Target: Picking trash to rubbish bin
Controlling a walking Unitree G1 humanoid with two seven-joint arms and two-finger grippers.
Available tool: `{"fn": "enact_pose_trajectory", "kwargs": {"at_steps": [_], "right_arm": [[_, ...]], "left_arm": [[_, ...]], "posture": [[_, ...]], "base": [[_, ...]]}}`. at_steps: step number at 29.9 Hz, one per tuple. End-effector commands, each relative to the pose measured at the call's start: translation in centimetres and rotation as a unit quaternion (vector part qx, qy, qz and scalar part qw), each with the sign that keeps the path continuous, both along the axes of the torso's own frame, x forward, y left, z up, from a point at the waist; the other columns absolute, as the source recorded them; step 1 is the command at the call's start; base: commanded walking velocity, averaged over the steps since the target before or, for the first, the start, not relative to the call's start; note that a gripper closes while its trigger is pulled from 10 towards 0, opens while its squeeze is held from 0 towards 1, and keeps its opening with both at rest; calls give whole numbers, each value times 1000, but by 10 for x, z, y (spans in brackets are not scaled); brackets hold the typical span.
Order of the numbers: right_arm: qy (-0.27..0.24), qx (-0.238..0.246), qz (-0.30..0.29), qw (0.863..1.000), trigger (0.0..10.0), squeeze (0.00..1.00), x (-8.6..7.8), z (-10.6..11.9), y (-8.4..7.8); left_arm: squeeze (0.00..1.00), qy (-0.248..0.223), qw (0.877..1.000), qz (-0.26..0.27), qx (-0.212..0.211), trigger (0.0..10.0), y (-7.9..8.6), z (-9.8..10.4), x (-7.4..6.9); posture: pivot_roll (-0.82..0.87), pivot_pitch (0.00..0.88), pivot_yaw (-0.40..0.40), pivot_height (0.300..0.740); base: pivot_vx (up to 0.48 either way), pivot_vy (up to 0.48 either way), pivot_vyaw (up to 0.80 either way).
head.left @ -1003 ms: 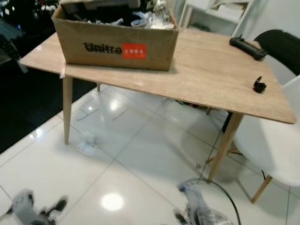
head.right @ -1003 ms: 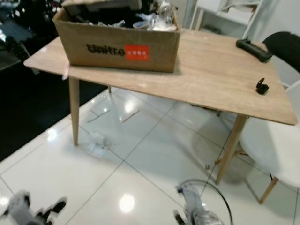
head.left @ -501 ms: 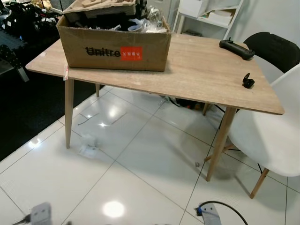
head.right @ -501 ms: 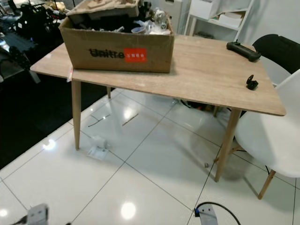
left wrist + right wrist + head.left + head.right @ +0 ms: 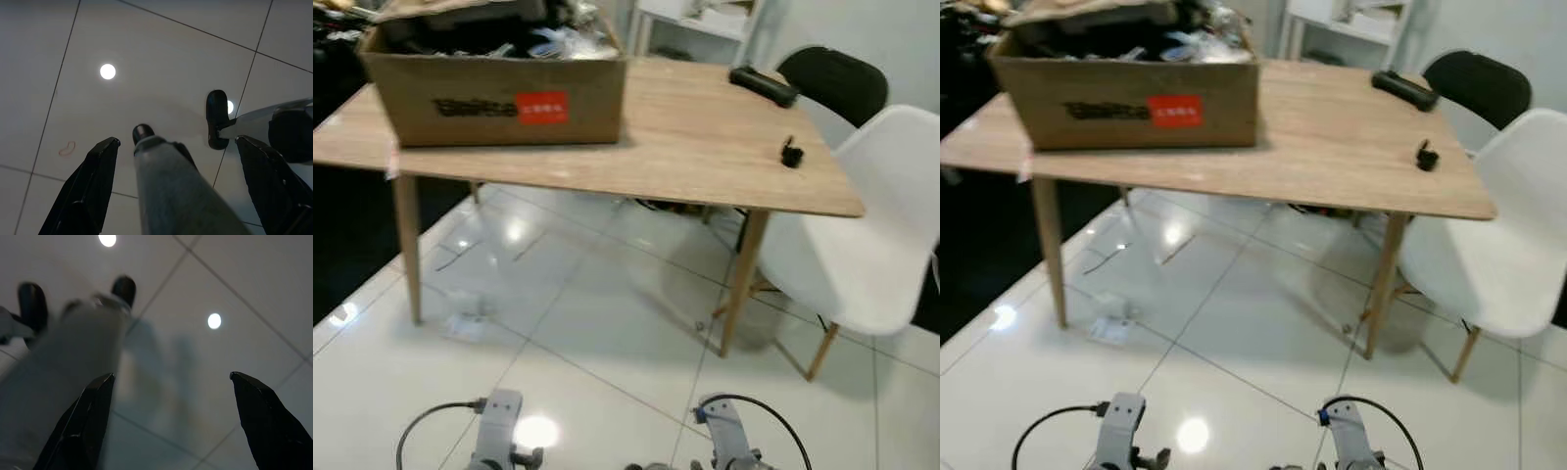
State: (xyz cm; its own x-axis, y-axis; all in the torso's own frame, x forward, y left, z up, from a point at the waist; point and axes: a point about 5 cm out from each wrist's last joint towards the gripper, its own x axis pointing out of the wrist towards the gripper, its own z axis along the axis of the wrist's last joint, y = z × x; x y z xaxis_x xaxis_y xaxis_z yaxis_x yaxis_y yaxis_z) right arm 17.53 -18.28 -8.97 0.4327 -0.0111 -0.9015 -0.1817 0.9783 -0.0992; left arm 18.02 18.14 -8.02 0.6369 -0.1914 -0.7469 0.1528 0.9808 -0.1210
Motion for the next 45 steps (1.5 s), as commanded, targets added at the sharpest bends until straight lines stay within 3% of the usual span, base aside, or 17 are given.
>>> {"fn": "enact_pose_trajectory", "kwargs": {"at_steps": [1,6,13,45], "right_arm": [[21,-8,10,1000,10000,0,-10,-4,-2],[46,-31,37,998,10000,0,-22,-8,-8],[60,-43,63,995,10000,0,-31,-11,-10],[74,-63,99,990,10000,0,-40,-13,-20]], "left_arm": [[0,21,1000,12,-1,10000,4,-4,-7],[0,40,998,41,-2,10000,9,-8,-16],[0,43,998,40,1,10000,9,-8,-16],[0,45,998,40,1,10000,9,-8,-16]], "posture": [[191,99,-61,740],[190,100,-61,740],[194,101,-67,740],[194,97,-67,740]], "base": [[0,0,-781],[0,0,-781],[0,0,-781],[0,0,-781]]}}
